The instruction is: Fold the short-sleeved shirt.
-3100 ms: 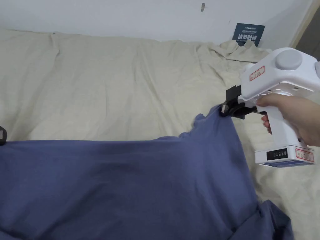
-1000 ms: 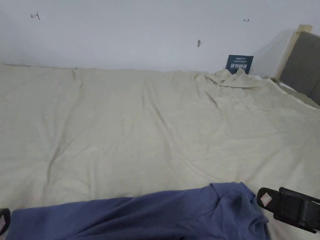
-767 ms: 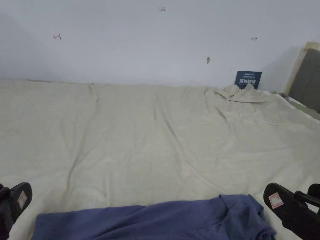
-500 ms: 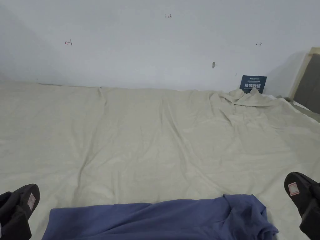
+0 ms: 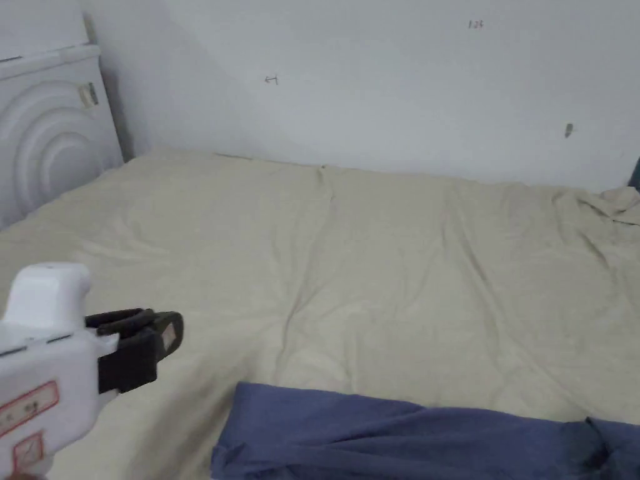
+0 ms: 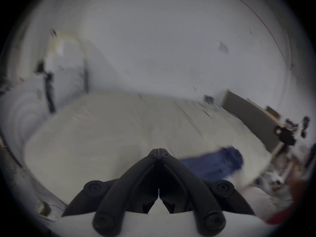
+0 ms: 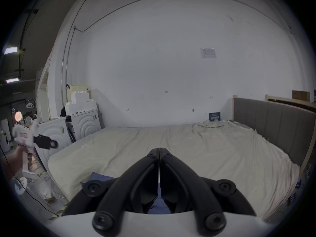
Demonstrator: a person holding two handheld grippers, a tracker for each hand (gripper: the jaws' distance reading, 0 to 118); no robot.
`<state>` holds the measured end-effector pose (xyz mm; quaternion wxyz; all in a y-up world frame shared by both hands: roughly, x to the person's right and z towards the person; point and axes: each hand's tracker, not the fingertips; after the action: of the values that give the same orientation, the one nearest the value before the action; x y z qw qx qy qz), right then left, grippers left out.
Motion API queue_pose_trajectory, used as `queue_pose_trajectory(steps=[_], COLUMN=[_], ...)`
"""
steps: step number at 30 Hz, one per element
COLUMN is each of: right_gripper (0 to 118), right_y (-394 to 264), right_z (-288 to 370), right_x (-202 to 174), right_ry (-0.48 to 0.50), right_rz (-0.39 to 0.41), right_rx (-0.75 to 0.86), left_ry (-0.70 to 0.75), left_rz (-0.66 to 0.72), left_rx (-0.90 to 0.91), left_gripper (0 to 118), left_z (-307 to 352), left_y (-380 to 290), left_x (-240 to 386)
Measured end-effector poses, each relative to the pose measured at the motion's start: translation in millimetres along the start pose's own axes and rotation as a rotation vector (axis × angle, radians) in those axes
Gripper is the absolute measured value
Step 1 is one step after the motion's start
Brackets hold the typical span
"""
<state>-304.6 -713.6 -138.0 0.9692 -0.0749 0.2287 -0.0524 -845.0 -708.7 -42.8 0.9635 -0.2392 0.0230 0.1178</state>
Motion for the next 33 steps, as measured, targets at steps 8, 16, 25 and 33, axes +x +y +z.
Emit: queue_pose_trajectory(steps=[8,16,25,33], right_gripper=[4,4,4,4], right_y=[-10,-21,-32,-37], right_z=[-35,-52,-66,-69], right_x=[-9,-12,-16,-18], right_ry=[0.032,0.035,0.055,0.074], right_rz=[-0.051,-0.043,-0.061,-0.071], right_rx=[-0.087,-0.173,-0.238,-0.265], left_ry=[-0.308,-0.294,-0.406,-0.566], left_rz=[0.326,0.372,0.593,0.663], left_rx=[-0.56,-0.705,-0.688,-0.666], left_gripper=[0,101,116,118], left_z=[-148,-210,-231,-245], left_y=[-39,-76,-90,-94], left_x=[-70,-110,-129,-115])
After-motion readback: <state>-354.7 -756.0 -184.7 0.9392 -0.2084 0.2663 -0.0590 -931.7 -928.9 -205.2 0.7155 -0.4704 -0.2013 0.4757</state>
